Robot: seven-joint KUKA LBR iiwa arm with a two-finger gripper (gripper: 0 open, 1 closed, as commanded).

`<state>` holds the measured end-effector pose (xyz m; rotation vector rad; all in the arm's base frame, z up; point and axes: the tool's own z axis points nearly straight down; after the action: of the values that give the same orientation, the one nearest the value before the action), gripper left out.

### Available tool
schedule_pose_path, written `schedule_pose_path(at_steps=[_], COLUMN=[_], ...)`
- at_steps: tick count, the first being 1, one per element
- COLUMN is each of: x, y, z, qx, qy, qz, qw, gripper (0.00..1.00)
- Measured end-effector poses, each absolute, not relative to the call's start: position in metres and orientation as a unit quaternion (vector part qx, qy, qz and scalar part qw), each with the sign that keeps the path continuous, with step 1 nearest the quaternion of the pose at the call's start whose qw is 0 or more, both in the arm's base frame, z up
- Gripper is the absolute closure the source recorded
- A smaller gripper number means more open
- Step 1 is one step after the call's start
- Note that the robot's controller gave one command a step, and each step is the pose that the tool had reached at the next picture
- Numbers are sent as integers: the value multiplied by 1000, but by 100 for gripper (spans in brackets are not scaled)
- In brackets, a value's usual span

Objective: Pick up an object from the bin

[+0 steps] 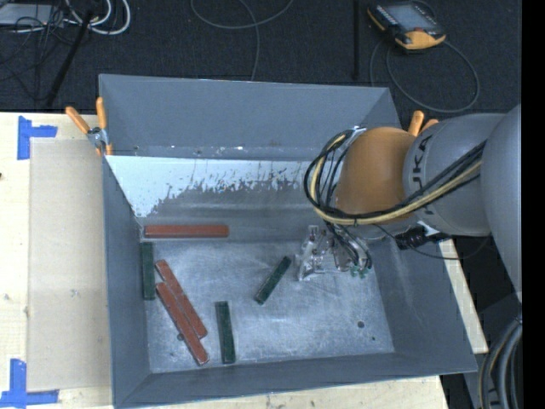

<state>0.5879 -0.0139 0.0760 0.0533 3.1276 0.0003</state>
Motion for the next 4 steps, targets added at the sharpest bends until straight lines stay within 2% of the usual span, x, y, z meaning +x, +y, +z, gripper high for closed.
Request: schedule_pose_path(at_steps=[1,3,4], x=[586,586,563], y=[-13,-13,3], z=[74,74,111], qx=[16,15,52], qy=[1000,1000,999], qz=[0,0,0], qw=[3,4,-3], gripper=[0,0,0])
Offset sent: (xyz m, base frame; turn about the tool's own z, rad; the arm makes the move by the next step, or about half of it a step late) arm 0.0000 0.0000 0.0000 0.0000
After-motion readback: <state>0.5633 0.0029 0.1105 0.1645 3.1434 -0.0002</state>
